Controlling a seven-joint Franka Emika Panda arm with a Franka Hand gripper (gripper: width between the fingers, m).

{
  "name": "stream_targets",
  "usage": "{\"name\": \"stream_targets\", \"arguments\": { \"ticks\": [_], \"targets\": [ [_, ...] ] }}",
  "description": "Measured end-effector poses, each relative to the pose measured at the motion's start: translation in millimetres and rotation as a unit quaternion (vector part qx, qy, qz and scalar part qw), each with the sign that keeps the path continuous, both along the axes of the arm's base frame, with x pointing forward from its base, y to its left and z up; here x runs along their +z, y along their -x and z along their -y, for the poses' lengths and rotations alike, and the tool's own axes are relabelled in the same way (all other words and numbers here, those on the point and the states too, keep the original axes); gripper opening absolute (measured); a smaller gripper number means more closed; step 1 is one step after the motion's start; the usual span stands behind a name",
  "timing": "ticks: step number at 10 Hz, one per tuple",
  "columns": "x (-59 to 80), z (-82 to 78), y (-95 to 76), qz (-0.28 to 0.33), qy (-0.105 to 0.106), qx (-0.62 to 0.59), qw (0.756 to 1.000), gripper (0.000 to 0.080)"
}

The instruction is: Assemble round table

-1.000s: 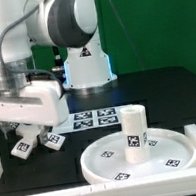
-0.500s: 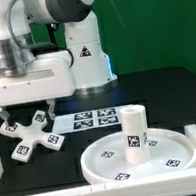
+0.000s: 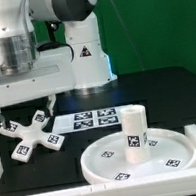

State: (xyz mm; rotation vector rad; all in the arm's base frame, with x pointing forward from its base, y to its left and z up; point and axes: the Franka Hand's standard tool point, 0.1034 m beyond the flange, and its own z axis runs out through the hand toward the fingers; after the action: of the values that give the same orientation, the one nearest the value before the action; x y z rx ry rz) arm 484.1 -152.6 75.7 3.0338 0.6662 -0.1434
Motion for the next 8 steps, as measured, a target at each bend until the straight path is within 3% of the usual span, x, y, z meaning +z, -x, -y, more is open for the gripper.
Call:
{"name": "stream_targets", "arguments": {
  "ticks": [5, 6, 8],
  "targets": [
    [-4.0, -3.7, 3.7, -0.030, 0.005, -0.008, 0.999, 0.0649],
    [-3.3, -7.9, 3.0, -0.050, 0.015, -0.022, 0.998, 0.0649],
    [-6.7, -13.8, -1.5, -0.124, 0.059, -0.035, 0.990, 0.0649]
  ]
}}
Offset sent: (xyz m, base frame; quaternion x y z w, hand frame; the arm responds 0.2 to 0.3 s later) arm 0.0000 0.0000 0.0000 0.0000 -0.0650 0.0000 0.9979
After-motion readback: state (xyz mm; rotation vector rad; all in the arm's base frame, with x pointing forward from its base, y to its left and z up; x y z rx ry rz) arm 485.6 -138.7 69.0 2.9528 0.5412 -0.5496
